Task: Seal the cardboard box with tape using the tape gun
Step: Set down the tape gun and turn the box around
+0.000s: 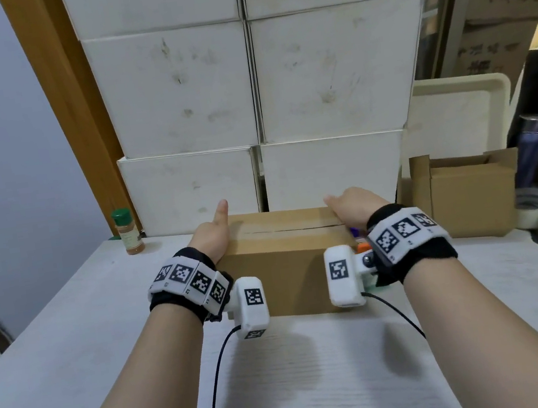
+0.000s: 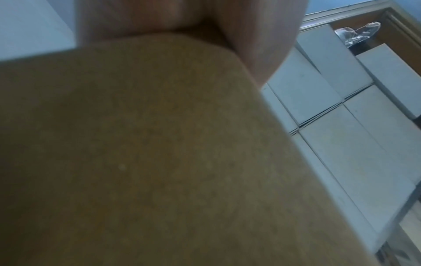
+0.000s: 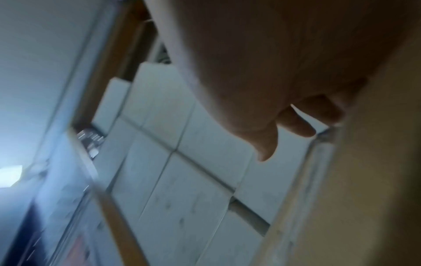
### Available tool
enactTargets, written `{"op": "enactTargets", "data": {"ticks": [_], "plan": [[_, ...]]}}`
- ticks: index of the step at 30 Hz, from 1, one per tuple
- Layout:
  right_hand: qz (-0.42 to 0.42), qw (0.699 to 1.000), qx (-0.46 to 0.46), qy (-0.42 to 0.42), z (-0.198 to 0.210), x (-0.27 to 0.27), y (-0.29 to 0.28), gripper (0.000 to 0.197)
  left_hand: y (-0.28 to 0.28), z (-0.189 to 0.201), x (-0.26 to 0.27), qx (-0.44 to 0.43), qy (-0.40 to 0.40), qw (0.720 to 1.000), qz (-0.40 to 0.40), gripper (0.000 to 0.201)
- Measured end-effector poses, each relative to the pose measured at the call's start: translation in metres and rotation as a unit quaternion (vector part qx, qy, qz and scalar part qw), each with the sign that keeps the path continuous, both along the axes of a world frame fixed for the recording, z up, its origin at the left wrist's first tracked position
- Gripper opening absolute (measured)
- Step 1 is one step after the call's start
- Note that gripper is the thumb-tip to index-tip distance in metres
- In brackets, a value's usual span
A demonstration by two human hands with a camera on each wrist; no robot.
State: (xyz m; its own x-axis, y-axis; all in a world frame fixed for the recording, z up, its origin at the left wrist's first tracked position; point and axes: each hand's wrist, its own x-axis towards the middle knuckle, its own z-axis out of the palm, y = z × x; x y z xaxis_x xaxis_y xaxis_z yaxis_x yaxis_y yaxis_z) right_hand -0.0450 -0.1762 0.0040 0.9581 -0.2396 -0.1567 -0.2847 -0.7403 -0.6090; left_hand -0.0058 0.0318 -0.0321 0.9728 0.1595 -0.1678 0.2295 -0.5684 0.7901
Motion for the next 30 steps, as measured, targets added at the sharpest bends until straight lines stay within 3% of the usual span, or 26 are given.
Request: {"op": "enactTargets", "data": {"ticks": [3, 7, 13, 16, 24, 30], "plan": [[0.007, 0.998, -0.051, -0.044, 0.008, 0.008, 0.033, 0.07, 0.002, -0.003, 0.005, -0.047, 0.002, 0.999, 0.024, 0.07], [0.076, 0.981, -0.178, -0.003, -0.008, 0.021, 0.087, 0.088, 0.007, -0.009, 0.005, -0.136, -0.006, 0.99, 0.033, 0.055], [0.098, 0.978, -0.184, 0.015, -0.018, 0.028, 0.111, 0.104, 0.013, -0.012, 0.001, -0.268, -0.014, 0.963, 0.012, 0.043], [0.096, 0.976, -0.196, 0.018, -0.019, 0.028, 0.108, 0.111, 0.009, -0.016, 0.003, -0.265, -0.033, 0.964, 0.005, 0.046], [0.114, 0.979, -0.171, 0.001, -0.02, 0.031, 0.099, 0.094, 0.01, -0.022, 0.012, -0.222, -0.014, 0.974, 0.042, 0.065], [0.117, 0.979, -0.168, 0.0, -0.019, 0.035, 0.099, 0.083, 0.009, -0.015, 0.007, -0.132, -0.021, 0.991, -0.02, 0.064]]}}
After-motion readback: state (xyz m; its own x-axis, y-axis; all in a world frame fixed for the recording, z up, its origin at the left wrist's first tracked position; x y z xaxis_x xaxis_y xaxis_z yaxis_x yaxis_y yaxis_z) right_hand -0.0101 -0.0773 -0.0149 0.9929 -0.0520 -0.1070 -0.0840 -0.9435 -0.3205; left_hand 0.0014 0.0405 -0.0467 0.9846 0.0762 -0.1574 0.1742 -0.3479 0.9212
